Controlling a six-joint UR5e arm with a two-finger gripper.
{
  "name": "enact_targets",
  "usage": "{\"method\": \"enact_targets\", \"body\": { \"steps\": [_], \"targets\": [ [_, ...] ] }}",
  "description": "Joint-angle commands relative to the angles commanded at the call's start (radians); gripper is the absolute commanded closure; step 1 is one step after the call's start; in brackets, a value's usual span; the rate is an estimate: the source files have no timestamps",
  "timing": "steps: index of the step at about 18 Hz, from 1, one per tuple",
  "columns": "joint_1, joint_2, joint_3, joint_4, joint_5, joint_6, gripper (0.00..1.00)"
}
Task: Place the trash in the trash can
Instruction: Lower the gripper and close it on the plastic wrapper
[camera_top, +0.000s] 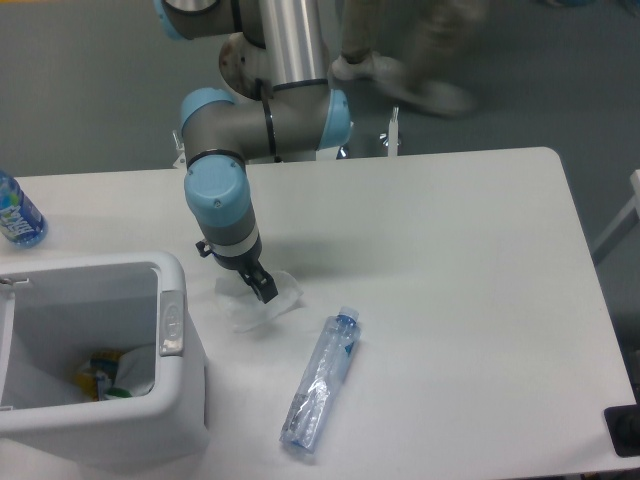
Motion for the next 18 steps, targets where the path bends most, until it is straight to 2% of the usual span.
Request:
{"method": "enact_targets", "body": {
  "steps": [2, 3, 12, 15, 18],
  "targets": [
    [0.0, 0.0, 0.011, 0.0, 0.0, -0.023, 0.9],
    [0.002, 0.003, 0.011, 0.0, 0.0, -0.025, 1.0],
    [0.043, 0.07, 0.051, -0.02, -0.043, -0.025, 1.0],
    [0.11, 0.146, 0.063, -0.044, -0.132, -0.022, 1.0],
    [0.199, 0.251, 0.116, -0.129, -0.21, -0.008, 1.0]
  ]
}}
